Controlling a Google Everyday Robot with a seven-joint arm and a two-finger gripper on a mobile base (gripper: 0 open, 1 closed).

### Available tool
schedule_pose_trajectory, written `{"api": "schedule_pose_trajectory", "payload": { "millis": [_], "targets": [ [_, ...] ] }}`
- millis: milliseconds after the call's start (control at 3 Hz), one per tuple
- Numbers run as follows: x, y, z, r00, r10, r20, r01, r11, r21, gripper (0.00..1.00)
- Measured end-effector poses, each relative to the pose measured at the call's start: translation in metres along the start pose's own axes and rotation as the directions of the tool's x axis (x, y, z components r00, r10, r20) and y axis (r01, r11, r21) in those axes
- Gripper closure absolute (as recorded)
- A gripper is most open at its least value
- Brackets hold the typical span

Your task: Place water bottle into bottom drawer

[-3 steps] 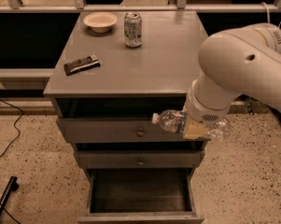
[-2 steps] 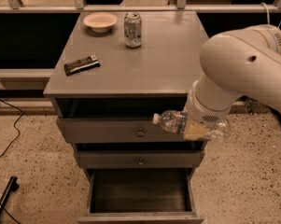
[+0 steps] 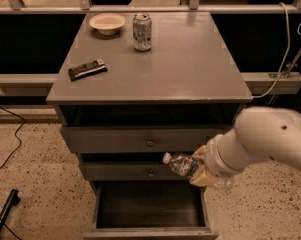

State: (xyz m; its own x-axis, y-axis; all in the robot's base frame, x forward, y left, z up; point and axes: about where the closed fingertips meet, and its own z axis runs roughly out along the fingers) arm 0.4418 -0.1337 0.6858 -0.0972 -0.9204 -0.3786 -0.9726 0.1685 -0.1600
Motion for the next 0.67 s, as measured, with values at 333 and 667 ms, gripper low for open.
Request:
{"api": "schedule_pose_trajectory", "payload": {
  "millis": [333,667],
  "targets": [
    [0.002,0.002,0.034,0.972,0.061,0.226,-0.074,0.9960,0.049,1.00],
    [0.018,-0.016,0.038,0.943,0.046,0.329,-0.101,0.9828,0.154,1.00]
  ]
}}
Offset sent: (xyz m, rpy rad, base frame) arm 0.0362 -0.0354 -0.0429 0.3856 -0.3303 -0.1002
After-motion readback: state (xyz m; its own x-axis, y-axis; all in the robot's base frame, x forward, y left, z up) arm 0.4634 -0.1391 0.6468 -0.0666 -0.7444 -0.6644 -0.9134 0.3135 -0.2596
